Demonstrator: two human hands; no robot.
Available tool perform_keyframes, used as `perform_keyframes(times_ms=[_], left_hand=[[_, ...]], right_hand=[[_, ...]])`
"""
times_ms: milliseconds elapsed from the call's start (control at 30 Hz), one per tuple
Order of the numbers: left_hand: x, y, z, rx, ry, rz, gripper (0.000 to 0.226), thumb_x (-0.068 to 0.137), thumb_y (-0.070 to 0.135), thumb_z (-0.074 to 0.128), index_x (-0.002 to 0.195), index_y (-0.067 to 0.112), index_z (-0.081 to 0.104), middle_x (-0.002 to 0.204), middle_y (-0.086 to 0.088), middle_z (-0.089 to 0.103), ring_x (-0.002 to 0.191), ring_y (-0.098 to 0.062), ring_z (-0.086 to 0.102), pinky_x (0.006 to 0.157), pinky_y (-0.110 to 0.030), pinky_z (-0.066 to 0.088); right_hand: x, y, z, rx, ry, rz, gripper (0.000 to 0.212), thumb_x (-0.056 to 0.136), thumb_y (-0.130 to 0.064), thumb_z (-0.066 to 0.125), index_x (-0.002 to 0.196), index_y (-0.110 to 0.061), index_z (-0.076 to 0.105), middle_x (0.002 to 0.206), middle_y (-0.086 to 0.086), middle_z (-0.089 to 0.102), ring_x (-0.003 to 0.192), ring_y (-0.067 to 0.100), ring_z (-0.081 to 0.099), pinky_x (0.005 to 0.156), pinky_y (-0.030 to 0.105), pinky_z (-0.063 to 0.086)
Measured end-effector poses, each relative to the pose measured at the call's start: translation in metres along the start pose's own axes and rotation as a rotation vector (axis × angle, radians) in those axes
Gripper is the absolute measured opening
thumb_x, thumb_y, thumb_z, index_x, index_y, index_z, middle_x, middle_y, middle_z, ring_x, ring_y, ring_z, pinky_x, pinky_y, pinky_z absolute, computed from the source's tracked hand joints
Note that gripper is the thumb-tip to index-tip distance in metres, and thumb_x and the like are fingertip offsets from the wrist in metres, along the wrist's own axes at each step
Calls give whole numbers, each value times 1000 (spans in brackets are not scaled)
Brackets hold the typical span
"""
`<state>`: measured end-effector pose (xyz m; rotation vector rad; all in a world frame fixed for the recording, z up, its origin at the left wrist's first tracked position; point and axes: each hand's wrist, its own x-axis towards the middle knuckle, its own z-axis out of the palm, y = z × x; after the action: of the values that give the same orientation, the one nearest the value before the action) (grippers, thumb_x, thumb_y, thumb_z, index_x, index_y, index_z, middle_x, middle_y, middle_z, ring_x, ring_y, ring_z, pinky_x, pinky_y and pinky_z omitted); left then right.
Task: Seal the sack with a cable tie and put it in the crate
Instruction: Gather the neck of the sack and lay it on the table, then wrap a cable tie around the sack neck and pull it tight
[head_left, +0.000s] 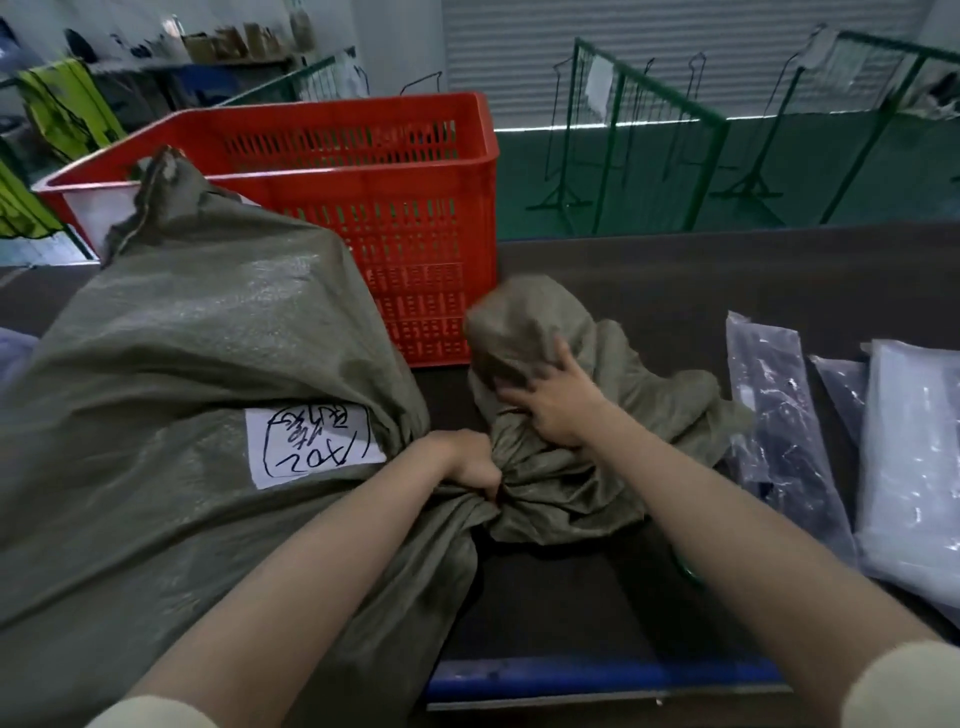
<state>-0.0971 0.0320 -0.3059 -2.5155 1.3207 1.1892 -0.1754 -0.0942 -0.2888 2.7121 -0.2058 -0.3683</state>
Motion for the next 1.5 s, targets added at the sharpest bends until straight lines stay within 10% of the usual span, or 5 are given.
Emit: perform_keyframes(times_ms=[533, 767, 933, 1233, 1500], left_hand=[[14, -7, -14, -164, -18, -320, 36, 73, 16, 61, 107, 4, 61, 122, -16, 58, 98, -27, 55, 83, -30, 45], [15, -5, -19, -350, 134, -203, 52, 62, 20, 67, 114, 15, 60, 114, -8, 62, 105, -26, 57, 91, -33, 48], [12, -6, -6, -46, 67, -306, 103, 58, 28, 64, 147, 18, 14, 141, -13, 45, 119, -30, 50, 96, -35, 47], [-9, 51, -12, 407, 187, 121, 117, 71, 46, 66, 141, 34, -27, 156, -12, -22, 145, -32, -15, 117, -51, -7], [24, 172, 52, 383, 397, 623, 53, 85, 33, 52, 135, 19, 40, 151, -15, 25, 140, -30, 21, 114, -38, 18]], right_hand=[[-79, 26, 86, 461, -230, 139, 98, 72, -43, 68, 148, -17, 12, 154, 6, 23, 141, 25, 24, 112, 47, 19], [-62, 64, 76, 125, 686, 452, 30, 60, -10, 58, 85, -21, 71, 75, 7, 65, 77, 25, 46, 69, 35, 27], [-48, 40, 103, 607, -135, 253, 56, 88, -16, 45, 142, -25, 33, 144, 13, 38, 132, 31, 37, 108, 43, 29], [-73, 53, 102, 1134, -22, 331, 75, 74, -1, 55, 143, -14, 30, 146, 15, 35, 133, 31, 37, 109, 31, 33], [-138, 62, 133, 945, 420, 912, 28, 79, -1, 49, 100, -1, 67, 108, 22, 59, 104, 38, 53, 87, 39, 41]])
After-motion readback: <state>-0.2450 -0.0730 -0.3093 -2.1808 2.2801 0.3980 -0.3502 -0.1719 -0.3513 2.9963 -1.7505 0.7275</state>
